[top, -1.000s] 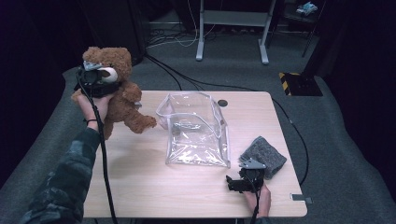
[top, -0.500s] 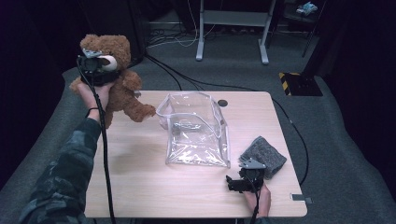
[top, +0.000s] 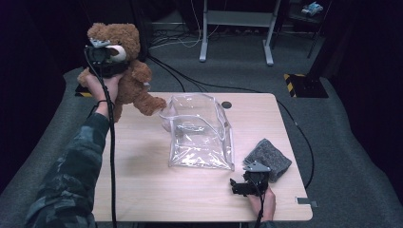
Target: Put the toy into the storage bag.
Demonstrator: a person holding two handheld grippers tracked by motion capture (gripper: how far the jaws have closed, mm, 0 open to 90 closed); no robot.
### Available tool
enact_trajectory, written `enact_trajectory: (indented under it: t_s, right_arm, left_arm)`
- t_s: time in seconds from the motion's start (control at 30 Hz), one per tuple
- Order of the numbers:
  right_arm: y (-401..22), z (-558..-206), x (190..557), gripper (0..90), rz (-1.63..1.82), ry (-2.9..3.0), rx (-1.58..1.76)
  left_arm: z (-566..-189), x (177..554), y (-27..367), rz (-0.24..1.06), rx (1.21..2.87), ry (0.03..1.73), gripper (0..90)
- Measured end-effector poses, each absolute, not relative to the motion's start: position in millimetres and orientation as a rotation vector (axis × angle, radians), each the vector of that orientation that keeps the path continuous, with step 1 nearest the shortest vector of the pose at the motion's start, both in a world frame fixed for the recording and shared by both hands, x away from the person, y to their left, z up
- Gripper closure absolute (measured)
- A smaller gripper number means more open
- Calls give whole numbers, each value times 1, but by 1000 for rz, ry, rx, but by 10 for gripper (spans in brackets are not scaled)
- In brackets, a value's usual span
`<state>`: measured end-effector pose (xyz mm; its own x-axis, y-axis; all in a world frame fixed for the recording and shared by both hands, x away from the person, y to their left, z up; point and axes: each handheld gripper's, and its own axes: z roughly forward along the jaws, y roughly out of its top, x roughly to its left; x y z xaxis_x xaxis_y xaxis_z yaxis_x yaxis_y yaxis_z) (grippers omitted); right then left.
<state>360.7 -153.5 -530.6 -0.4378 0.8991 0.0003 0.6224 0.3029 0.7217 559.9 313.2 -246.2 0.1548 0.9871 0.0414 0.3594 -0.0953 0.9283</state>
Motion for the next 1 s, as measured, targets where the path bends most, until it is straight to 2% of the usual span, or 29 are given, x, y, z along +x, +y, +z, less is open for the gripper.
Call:
enact_trajectory:
  t_s: [1.0]
  right_arm:
    - [-153,-530,361,18,926,2173,1360]
  left_arm:
    - [-236,574,204,833,1666,1123,435]
